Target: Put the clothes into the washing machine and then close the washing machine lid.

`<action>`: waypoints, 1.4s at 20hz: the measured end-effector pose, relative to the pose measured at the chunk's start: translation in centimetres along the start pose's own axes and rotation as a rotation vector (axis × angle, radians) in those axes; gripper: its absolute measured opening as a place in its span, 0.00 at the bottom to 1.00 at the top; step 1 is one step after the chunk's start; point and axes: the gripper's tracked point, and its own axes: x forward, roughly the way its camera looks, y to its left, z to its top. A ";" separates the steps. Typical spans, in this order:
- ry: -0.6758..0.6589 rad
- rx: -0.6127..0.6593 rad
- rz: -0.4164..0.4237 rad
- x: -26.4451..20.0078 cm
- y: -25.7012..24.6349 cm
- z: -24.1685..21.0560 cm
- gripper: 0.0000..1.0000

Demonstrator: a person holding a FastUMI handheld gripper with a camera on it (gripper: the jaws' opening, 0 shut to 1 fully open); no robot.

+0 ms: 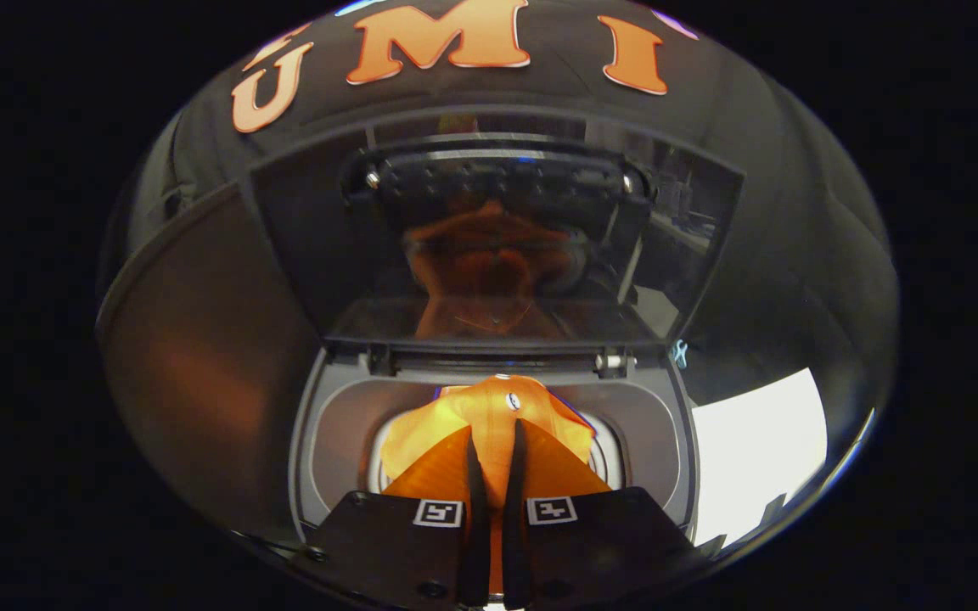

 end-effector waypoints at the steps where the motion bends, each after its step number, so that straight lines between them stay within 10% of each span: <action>1: 0.019 0.024 0.005 0.7 -0.2 -0.8 0.14; 14: 0.224 0.020 -0.049 7.9 -1.1 -9.0 0.17; 23: 0.171 0.058 -0.071 5.6 -1.9 -6.7 1.00; 28: 0.094 0.093 -0.081 1.0 -3.5 -4.2 1.00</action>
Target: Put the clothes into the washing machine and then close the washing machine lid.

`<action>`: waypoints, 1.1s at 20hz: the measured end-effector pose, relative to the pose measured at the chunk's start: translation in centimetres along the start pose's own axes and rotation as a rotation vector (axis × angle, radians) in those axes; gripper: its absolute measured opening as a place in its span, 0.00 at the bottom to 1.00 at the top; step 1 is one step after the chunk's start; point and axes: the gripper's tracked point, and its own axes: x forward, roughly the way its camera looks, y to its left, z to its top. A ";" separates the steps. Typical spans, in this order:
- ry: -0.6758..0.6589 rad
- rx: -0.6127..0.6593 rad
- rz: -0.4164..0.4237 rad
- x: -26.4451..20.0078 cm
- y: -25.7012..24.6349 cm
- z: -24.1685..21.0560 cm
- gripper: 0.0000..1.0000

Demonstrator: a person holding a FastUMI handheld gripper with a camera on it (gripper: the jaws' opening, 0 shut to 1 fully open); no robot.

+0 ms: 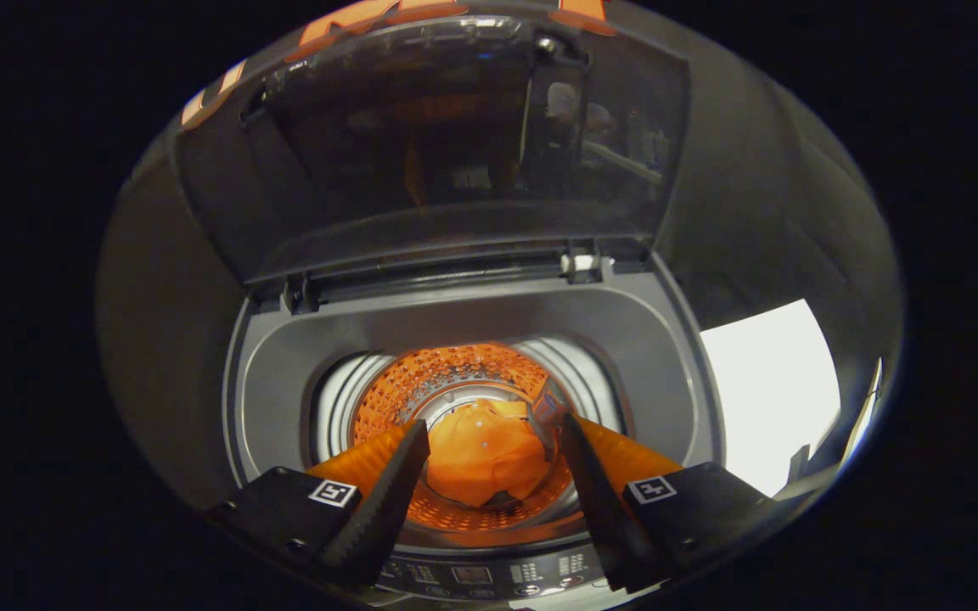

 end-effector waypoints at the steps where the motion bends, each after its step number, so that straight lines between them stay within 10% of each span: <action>1: -0.021 -0.001 -0.003 -1.2 -0.4 0.7 1.00; 22: -0.478 0.047 0.059 -18.4 -0.5 19.9 1.00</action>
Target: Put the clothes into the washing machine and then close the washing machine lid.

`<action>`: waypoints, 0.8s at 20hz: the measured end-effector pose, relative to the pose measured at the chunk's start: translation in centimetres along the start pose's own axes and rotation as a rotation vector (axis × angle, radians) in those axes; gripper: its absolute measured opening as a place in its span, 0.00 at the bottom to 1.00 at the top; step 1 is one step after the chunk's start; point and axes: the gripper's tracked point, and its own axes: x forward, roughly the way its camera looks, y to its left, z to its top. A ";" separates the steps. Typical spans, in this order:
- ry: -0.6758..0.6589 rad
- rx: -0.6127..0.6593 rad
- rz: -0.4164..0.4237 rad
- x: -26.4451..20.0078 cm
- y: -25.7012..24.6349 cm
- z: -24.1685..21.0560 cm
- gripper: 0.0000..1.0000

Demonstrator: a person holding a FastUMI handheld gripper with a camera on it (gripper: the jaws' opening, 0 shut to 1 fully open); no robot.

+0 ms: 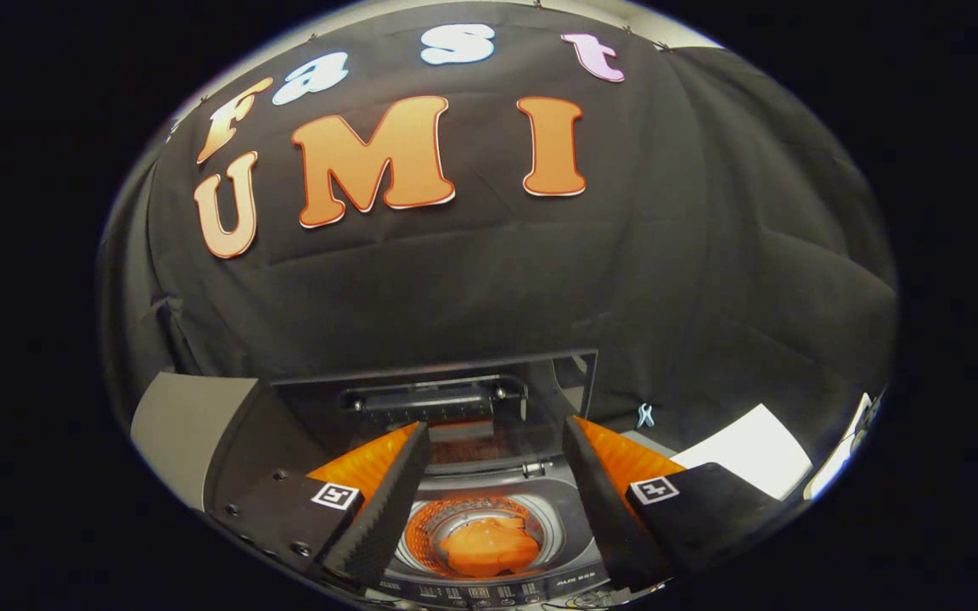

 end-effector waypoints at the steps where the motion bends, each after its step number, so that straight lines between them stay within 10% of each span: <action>1: -0.017 0.001 0.009 0.2 0.4 1.0 1.00; 16: -0.082 -0.090 0.085 7.0 6.5 8.1 1.00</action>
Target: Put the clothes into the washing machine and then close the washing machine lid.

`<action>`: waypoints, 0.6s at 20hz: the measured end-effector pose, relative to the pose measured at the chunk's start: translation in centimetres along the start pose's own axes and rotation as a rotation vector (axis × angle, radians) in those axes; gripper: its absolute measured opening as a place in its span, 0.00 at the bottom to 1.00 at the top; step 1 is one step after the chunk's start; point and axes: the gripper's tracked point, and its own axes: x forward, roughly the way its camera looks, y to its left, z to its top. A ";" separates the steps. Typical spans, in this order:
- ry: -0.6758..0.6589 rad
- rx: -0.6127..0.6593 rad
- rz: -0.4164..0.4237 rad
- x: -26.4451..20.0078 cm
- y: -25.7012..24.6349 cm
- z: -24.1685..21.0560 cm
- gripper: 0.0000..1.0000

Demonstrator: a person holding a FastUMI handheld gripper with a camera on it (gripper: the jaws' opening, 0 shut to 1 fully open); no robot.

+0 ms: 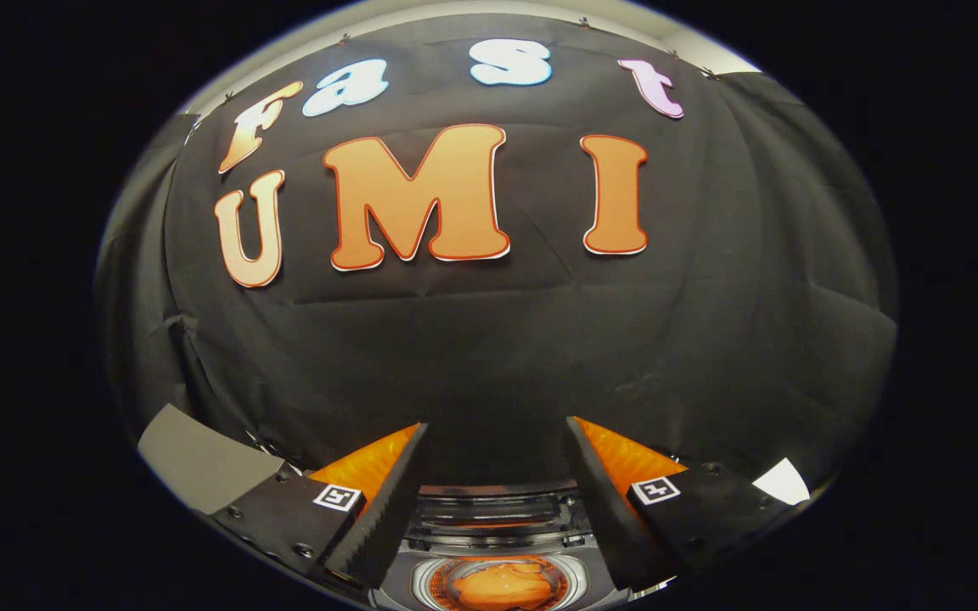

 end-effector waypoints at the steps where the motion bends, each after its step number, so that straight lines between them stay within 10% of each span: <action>1: 0.022 -0.002 0.005 0.8 0.2 -0.6 1.00; 12: 0.229 -0.013 0.045 5.2 2.4 -7.3 1.00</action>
